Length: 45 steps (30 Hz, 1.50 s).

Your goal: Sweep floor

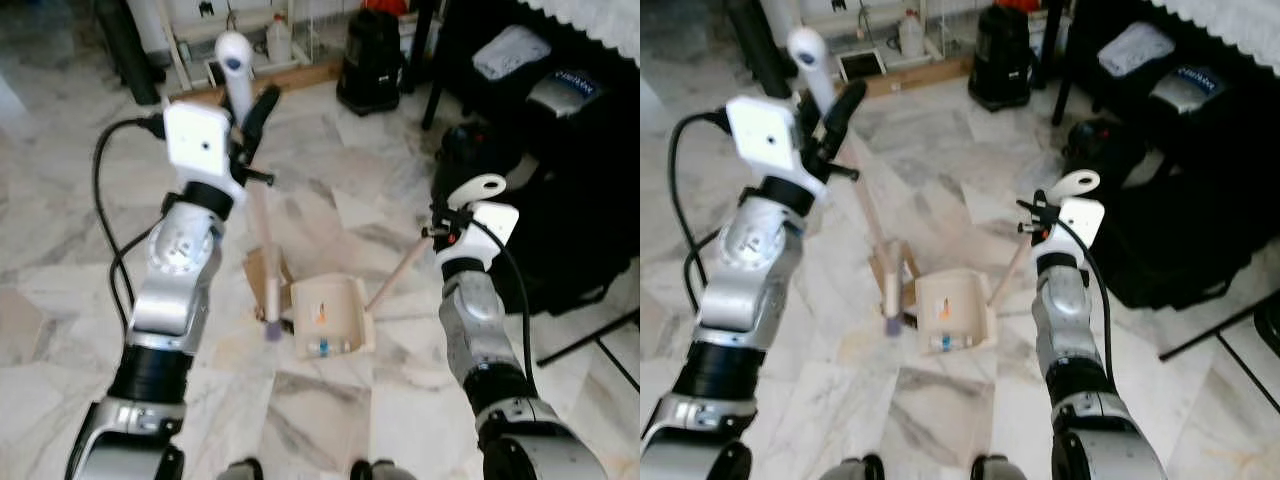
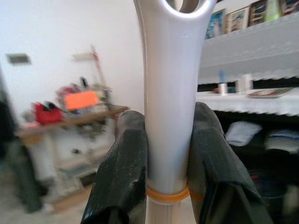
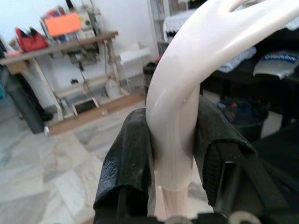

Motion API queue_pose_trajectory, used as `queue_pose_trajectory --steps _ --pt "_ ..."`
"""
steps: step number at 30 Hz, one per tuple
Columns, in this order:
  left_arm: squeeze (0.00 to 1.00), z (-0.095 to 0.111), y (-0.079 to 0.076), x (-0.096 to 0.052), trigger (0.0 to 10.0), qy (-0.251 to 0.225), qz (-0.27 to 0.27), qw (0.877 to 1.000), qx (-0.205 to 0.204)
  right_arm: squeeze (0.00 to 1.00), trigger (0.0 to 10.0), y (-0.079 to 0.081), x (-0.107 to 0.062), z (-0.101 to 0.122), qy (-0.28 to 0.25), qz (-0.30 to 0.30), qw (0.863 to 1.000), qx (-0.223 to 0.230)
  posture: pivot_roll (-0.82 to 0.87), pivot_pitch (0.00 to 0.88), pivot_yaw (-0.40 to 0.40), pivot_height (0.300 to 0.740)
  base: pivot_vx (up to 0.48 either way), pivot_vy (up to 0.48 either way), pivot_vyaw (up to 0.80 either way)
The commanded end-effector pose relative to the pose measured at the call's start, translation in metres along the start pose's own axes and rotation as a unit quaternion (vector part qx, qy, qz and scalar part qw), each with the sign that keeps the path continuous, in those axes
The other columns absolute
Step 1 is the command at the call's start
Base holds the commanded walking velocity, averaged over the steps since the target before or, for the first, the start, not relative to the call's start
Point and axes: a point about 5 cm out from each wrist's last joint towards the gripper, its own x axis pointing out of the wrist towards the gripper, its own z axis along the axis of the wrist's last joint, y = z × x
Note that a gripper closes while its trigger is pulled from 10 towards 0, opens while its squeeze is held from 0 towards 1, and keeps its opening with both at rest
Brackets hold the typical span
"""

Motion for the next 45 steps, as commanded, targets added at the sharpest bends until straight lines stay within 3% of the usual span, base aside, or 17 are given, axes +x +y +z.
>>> queue_pose_trajectory --steps 1,5,13,16,19,23,25,29,30,31,32,37,40,43,45 --pt "0.00 0.009 0.005 -0.003 10.0 -0.028 0.008 0.999 0.034 0.00 10.0 0.003 0.002 0.009 -0.029 -0.005 0.999 0.019 -0.04 0.012 0.008 0.740 0.000 0.000 0.00" --pt "0.00 -0.010 0.010 -0.025 10.0 0.013 0.041 0.997 0.057 0.00 10.0 0.004 -0.003 0.006 -0.029 -0.025 0.997 0.069 -0.05 0.015 0.018 0.740 0.000 0.000 0.00" --pt "0.00 -0.025 0.012 -0.046 10.0 0.045 0.035 0.994 0.097 0.00 10.0 0.005 -0.011 0.004 -0.029 -0.039 0.993 0.108 -0.05 0.010 0.016 0.740 0.000 0.000 0.00" --pt "0.00 -0.035 0.012 -0.060 10.0 0.065 0.043 0.992 0.104 0.00 10.0 0.008 -0.016 0.006 -0.037 -0.030 0.994 0.101 -0.06 0.008 0.015 0.740 0.000 0.000 0.00" --pt "0.00 -0.049 0.019 -0.080 10.0 0.097 0.098 0.988 0.072 0.00 10.0 0.007 -0.025 0.006 -0.042 -0.027 0.993 0.105 -0.07 0.008 0.008 0.740 0.000 0.000 0.00" --pt "0.00 -0.052 0.022 -0.084 10.0 0.105 0.127 0.985 0.058 0.00 10.0 0.005 -0.029 0.007 -0.042 -0.031 0.990 0.128 -0.06 0.000 0.002 0.740 0.000 0.000 0.00" --pt "0.00 -0.051 0.021 -0.083 10.0 0.101 0.139 0.984 0.043 0.00 10.0 0.002 -0.031 0.007 -0.039 -0.040 0.987 0.150 -0.06 0.000 0.004 0.740 0.000 0.000 0.00" --pt "0.00 -0.047 0.015 -0.077 10.0 0.090 0.128 0.988 0.006 0.00 10.0 0.005 -0.033 0.006 -0.034 -0.030 0.988 0.147 -0.05 0.000 0.011 0.740 0.000 0.000 0.00" --pt "0.00 -0.046 0.013 -0.076 10.0 0.089 0.126 0.988 -0.012 0.00 10.0 0.006 -0.034 0.005 -0.031 -0.032 0.987 0.153 -0.05 0.000 0.016 0.740 0.000 0.000 0.00" --pt "0.00 -0.045 0.009 -0.070 10.0 0.093 0.123 0.985 -0.074 0.00 10.0 0.007 -0.034 0.006 -0.031 -0.030 0.987 0.157 -0.05 0.000 0.017 0.740 0.000 0.000 0.00" --pt "0.00 -0.044 0.008 -0.068 10.0 0.093 0.122 0.984 -0.096 0.00 10.0 0.008 -0.034 0.006 -0.030 -0.029 0.987 0.157 -0.05 0.000 0.019 0.740 0.000 0.000 0.00" --pt "0.00 -0.041 0.006 -0.063 10.0 0.084 0.124 0.979 -0.135 0.00 10.0 0.007 -0.035 0.007 -0.026 -0.026 0.986 0.161 -0.06 0.000 0.022 0.740 0.000 0.000 0.00" --pt "0.00 -0.040 0.008 -0.062 10.0 0.084 0.117 0.985 -0.097 0.00 10.0 0.008 -0.035 0.007 -0.024 -0.019 0.987 0.158 -0.06 0.000 0.019 0.740 0.000 0.000 0.00" --pt "0.00 -0.039 0.007 -0.062 10.0 0.085 0.090 0.992 -0.011 0.00 10.0 0.008 -0.036 0.008 -0.023 -0.015 0.989 0.148 -0.06 0.000 0.017 0.740 0.000 0.000 0.00" --pt "0.00 -0.040 0.009 -0.064 10.0 0.090 0.096 0.991 0.014 0.00 10.0 0.009 -0.037 0.009 -0.028 -0.005 0.992 0.123 -0.05 0.000 0.014 0.740 0.000 0.000 0.00"
